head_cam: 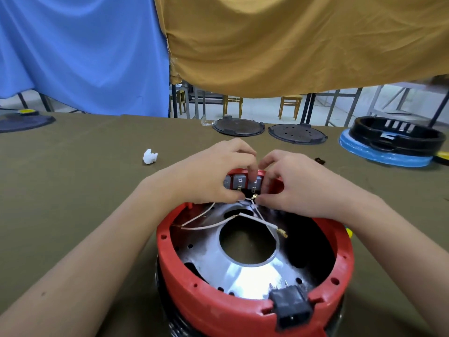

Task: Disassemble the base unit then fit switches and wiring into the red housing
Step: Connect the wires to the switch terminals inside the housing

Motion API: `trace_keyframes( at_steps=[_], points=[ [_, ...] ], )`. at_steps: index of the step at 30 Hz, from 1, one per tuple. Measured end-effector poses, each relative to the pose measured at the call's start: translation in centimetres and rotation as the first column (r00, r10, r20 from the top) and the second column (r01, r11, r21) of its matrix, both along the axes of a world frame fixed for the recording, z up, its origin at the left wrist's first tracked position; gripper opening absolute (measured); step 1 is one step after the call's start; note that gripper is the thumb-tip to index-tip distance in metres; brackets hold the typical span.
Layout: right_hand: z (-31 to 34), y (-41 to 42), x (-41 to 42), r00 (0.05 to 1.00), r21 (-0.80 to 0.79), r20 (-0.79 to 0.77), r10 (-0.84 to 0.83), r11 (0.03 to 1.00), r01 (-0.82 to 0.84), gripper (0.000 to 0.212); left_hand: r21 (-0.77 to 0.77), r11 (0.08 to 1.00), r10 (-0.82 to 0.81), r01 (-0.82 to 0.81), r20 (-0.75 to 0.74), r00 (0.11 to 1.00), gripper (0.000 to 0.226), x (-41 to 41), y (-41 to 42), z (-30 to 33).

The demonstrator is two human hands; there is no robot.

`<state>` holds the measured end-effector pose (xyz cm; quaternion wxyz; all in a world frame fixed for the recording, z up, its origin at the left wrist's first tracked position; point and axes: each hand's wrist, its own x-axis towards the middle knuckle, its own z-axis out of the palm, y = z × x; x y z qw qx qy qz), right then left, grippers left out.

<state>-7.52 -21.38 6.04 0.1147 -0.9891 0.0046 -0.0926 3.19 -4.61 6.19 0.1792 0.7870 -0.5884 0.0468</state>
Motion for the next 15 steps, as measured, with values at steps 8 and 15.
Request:
trace_keyframes(
  at_steps=[8,15],
  points=[
    [-0.29,-0.13,0.29,0.999,0.050,-0.030,0.021,0.999,-0.020,0.011,0.052,0.999,0.002,-0.003,0.013,1.000,0.005,0.29,-0.29,-0.46],
    [-0.36,-0.03,0.35,0.998,0.047,-0.040,0.042,0.998,-0.040,0.008,0.050,0.999,0.000,0.004,-0.083,0.997,0.006,0.08,-0.47,-0.57]
  ],
)
